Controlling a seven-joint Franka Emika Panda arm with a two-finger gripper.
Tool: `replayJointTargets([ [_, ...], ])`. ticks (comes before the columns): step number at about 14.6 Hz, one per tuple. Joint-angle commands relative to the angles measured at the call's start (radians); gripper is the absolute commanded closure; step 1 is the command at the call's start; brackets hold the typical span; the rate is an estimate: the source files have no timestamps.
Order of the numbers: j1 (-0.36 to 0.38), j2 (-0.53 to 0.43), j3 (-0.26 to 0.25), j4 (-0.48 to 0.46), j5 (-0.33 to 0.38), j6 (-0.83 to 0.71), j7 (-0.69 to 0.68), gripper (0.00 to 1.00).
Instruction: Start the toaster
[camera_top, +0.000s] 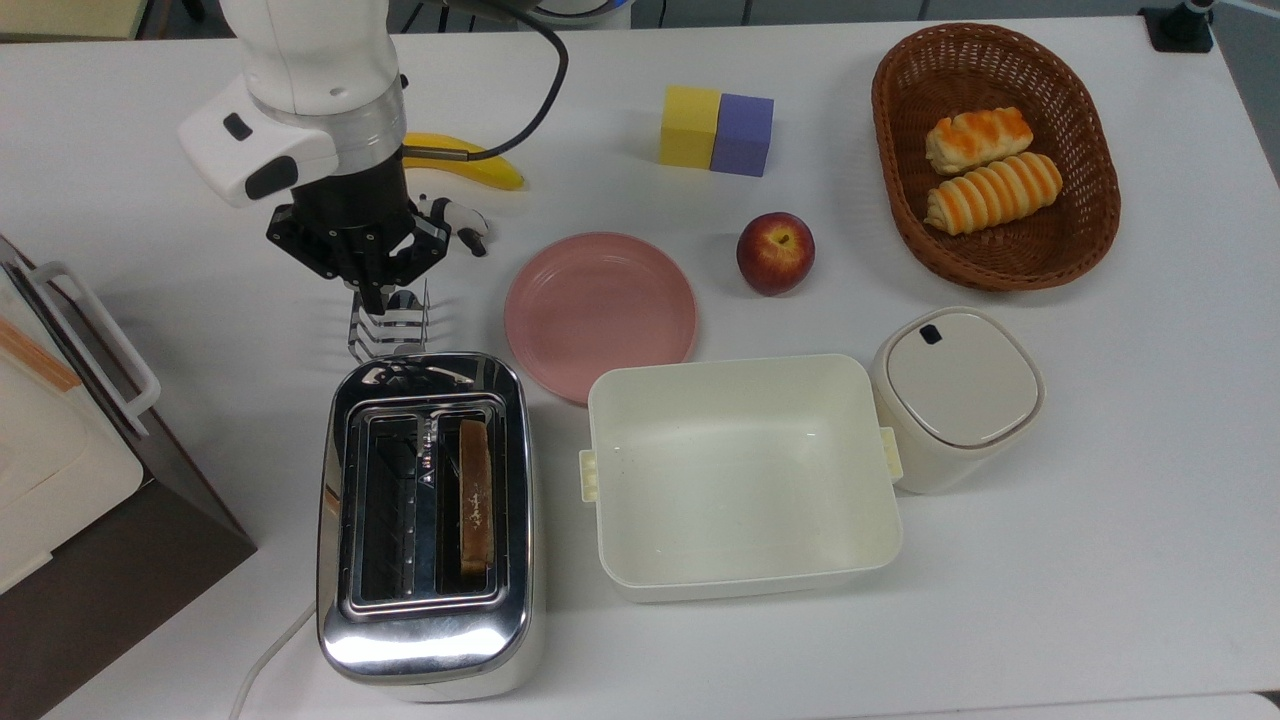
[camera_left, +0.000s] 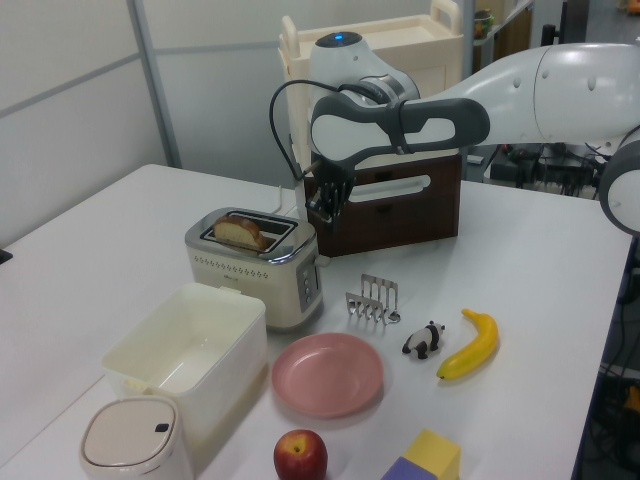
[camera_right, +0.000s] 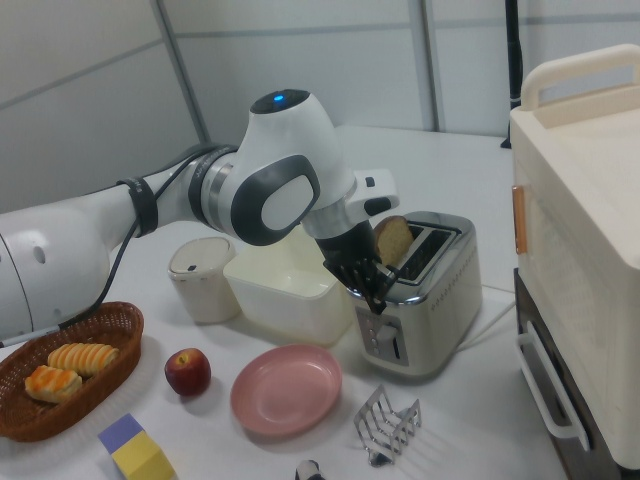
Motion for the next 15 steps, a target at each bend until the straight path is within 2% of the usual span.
replayJointTargets([
  [1, 0.009, -0.014, -0.008, -0.045, -0.016, 0.028, 0.009, 1.00],
  [15, 0.011, 0.038, -0.007, -0.055, -0.058, 0.072, 0.003, 1.00],
])
